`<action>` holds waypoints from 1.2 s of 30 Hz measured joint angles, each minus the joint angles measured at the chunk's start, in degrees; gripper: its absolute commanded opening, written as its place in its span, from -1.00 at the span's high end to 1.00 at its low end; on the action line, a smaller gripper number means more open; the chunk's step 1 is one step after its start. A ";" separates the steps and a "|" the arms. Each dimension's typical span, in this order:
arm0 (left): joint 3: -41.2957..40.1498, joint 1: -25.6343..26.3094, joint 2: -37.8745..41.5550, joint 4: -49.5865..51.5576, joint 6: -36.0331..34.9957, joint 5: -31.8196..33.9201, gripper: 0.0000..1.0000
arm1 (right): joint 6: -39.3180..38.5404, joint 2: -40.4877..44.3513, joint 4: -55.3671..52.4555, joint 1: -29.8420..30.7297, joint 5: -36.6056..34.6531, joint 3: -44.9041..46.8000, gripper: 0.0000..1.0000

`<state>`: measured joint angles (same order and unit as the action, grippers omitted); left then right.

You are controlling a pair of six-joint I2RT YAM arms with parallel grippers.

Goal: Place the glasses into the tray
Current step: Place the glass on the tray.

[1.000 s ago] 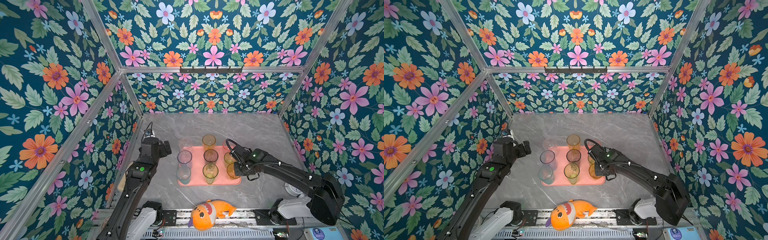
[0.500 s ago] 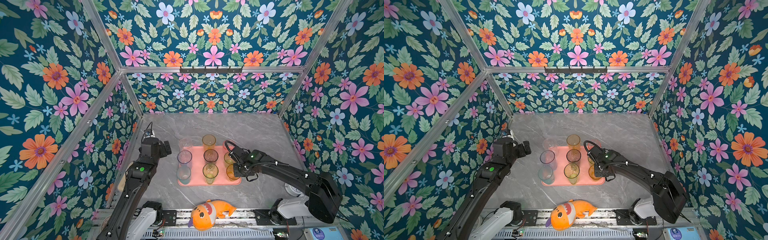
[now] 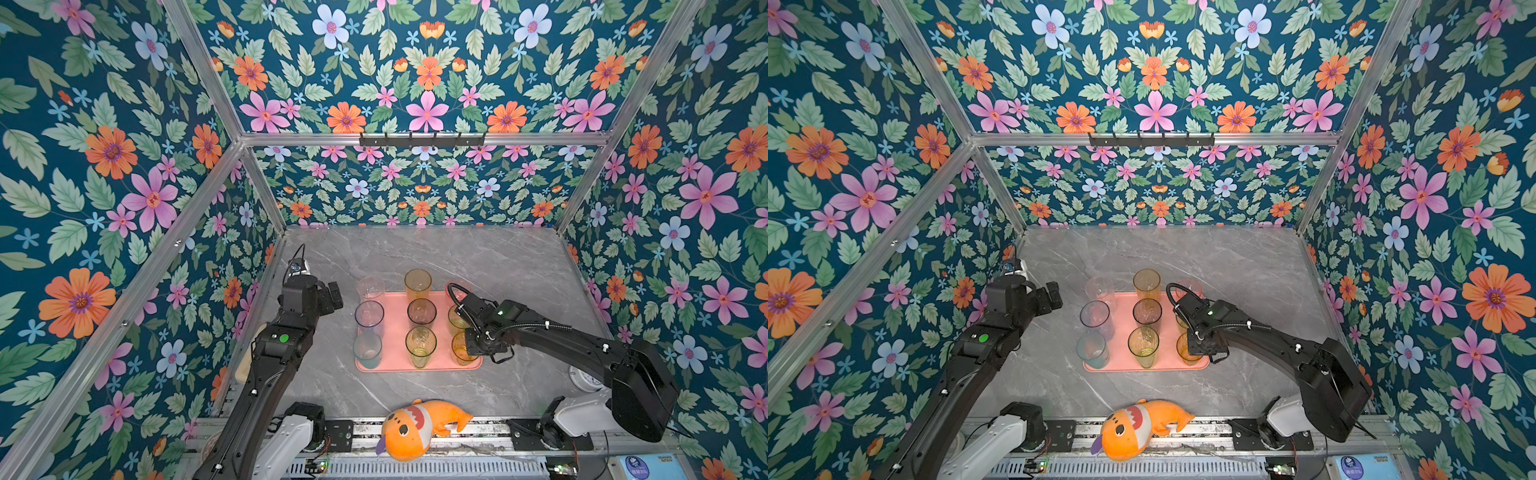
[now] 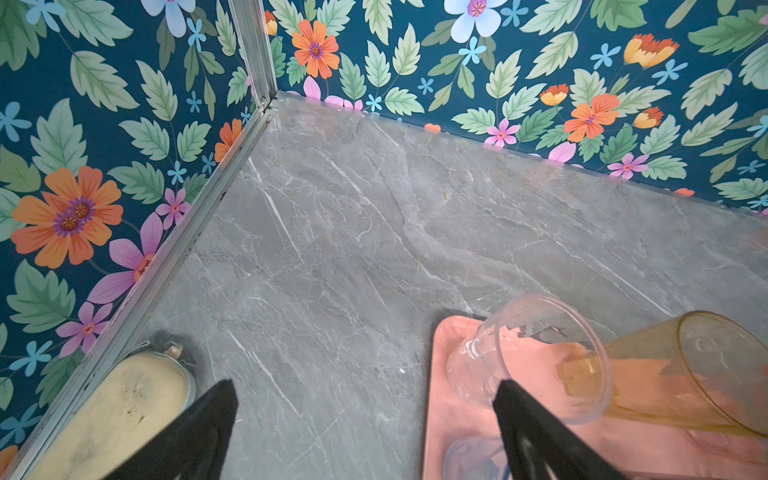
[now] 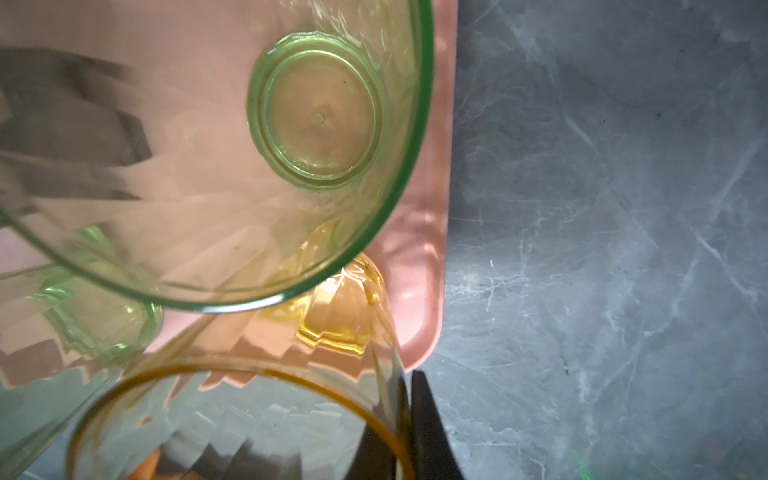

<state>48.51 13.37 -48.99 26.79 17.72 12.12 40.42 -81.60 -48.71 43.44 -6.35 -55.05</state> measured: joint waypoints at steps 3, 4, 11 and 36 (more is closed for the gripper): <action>0.00 -0.02 0.00 0.02 0.00 0.00 -0.99 | 0.00 -0.15 0.17 0.00 0.20 -0.07 0.92; 0.00 -0.02 0.00 0.02 0.00 0.00 -0.99 | 0.00 -0.24 0.17 0.00 0.17 -0.11 0.90; 0.00 0.00 0.00 0.02 0.00 0.00 -0.99 | 0.02 -0.85 0.11 0.00 0.20 -0.61 0.76; -0.17 0.00 -0.52 -0.22 0.22 -0.15 -0.99 | -1.60 7.32 -4.39 0.11 -1.88 -6.51 -0.09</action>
<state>48.34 13.37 -49.52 26.57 17.93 11.97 38.83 -74.28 -53.10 43.55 -8.23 -61.56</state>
